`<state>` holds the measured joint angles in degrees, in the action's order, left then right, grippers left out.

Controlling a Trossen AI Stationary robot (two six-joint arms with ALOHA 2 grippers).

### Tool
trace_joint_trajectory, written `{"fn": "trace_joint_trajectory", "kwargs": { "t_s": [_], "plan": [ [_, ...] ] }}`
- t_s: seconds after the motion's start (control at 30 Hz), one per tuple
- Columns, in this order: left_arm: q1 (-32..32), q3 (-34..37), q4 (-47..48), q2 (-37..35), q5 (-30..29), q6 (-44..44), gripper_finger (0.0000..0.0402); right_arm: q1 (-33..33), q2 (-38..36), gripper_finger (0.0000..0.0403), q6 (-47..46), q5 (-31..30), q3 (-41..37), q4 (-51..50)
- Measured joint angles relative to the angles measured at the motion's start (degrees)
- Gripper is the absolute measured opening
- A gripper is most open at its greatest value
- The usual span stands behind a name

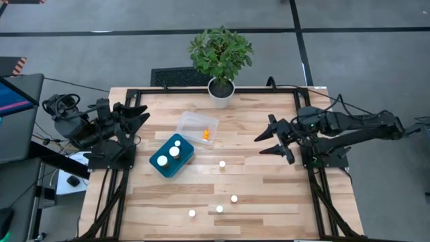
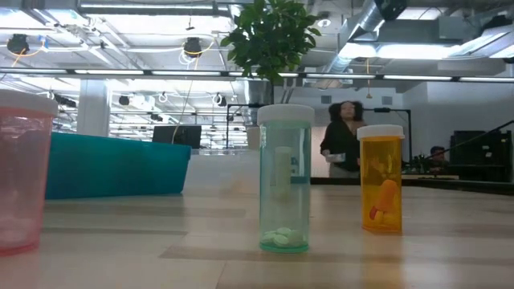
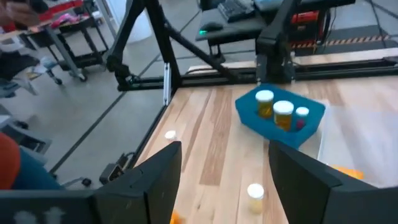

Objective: Pick and place medicine bottles into bin by pill shape (circle, oval)
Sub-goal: Put the orange pill bottle into the transparent bin

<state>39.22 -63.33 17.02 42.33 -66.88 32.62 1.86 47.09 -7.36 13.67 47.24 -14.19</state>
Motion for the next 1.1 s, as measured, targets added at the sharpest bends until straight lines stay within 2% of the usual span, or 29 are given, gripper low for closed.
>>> {"fn": "trace_joint_trajectory", "kwargs": {
  "t_s": [0.33,0.5,0.7,0.93,1.1],
  "plan": [
    [0.00,0.00,0.00,0.02,-1.00,0.18,0.0288,-0.15,-0.26,0.0249,0.20,-0.10,0.15,0.65],
    [0.00,0.00,0.02,0.04,-0.97,1.06,0.0288,-0.15,3.23,0.0249,0.38,-6.02,0.17,0.00],
    [0.00,0.00,0.25,0.04,0.35,1.19,0.0288,-0.04,13.28,0.0251,0.31,-6.36,0.15,1.28],
    [0.00,0.00,0.24,0.02,3.82,-1.52,0.0288,1.87,26.98,0.0251,-0.73,-6.46,0.20,8.93],
    [0.00,0.00,0.24,0.02,6.52,-3.83,0.0292,3.02,36.72,0.0251,-0.30,-6.46,4.13,10.56]
  ]
}}
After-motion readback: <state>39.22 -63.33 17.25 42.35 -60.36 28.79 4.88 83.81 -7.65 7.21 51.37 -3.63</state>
